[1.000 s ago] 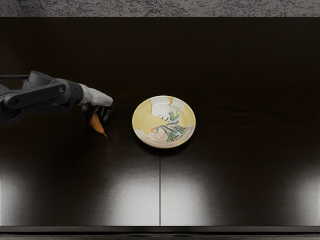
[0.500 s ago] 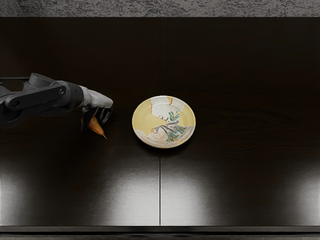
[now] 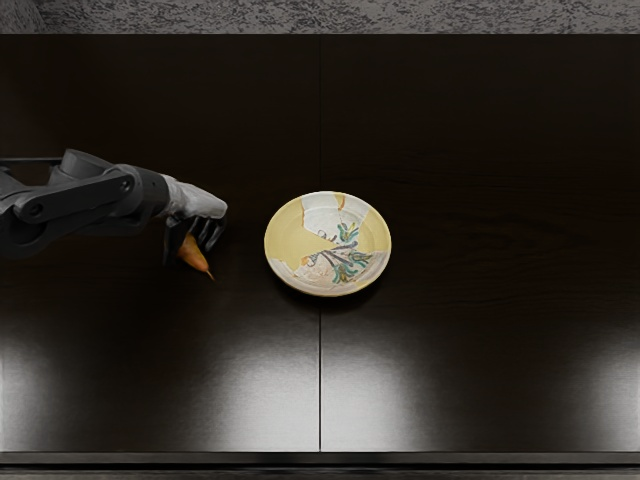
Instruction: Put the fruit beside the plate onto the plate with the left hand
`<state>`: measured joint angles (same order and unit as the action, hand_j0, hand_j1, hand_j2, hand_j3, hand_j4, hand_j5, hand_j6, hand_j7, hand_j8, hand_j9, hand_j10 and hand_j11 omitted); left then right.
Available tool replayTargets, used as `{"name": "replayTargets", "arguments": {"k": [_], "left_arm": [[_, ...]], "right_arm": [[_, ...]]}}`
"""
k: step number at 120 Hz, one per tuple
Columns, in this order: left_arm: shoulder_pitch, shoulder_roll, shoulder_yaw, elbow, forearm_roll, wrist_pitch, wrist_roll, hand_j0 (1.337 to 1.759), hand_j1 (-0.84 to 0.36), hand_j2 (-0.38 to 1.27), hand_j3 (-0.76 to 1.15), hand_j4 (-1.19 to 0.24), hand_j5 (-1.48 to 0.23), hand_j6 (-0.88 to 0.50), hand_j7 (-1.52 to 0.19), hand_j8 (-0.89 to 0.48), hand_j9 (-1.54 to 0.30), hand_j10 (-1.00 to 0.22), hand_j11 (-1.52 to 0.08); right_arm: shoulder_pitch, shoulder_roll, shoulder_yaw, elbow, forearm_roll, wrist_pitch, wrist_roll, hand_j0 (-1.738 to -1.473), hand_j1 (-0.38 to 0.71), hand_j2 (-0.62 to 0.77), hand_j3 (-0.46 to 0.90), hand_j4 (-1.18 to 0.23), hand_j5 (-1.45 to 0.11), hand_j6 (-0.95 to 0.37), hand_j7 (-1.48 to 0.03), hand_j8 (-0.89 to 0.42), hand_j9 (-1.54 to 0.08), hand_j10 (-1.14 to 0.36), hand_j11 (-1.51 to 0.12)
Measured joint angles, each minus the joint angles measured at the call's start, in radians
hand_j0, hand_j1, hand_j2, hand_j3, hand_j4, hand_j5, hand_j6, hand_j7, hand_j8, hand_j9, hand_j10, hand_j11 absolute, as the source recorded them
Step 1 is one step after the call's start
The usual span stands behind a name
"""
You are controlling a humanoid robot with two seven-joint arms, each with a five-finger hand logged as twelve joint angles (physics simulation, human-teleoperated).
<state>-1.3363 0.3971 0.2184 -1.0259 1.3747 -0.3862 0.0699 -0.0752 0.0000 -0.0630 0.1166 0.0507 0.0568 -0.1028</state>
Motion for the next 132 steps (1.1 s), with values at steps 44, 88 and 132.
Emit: {"name": "replayTargets", "arguments": {"k": [44, 88, 132], "left_arm": [[-0.032, 0.006, 0.0, -0.013, -0.032, -0.006, 0.0, 1.653, -0.31, 0.5, 0.0, -0.76, -1.02, -0.58, -1.02, -0.53, -1.03, -0.74, -1.04], [-0.094, 0.012, -0.002, -0.019, -0.118, -0.021, 0.001, 1.657, -0.41, 0.66, 0.0, -0.76, -1.02, -0.57, -1.02, -0.51, -1.01, -0.75, -1.01], [-0.208, 0.021, -0.003, -0.026, -0.297, -0.119, 0.001, 1.657, -0.42, 0.64, 0.0, -0.75, -1.04, -0.57, -1.01, -0.51, -1.01, -0.76, -1.01]], "right_arm": [[0.0, 0.0, 0.0, 0.0, 0.0, 0.0, 0.0, -1.658, -0.32, 0.0, 0.0, -0.02, -0.03, -0.02, -0.03, -0.02, -0.03, -0.02, -0.03], [0.0, 0.0, 0.0, 0.0, 0.0, 0.0, 0.0, -1.658, -0.32, 0.0, 0.0, -0.02, -0.03, -0.02, -0.03, -0.02, -0.03, -0.02, -0.03], [0.0, 0.0, 0.0, 0.0, 0.0, 0.0, 0.0, -1.658, -0.32, 0.0, 0.0, -0.02, -0.03, -0.02, -0.03, -0.02, -0.03, -0.02, -0.03]]}}
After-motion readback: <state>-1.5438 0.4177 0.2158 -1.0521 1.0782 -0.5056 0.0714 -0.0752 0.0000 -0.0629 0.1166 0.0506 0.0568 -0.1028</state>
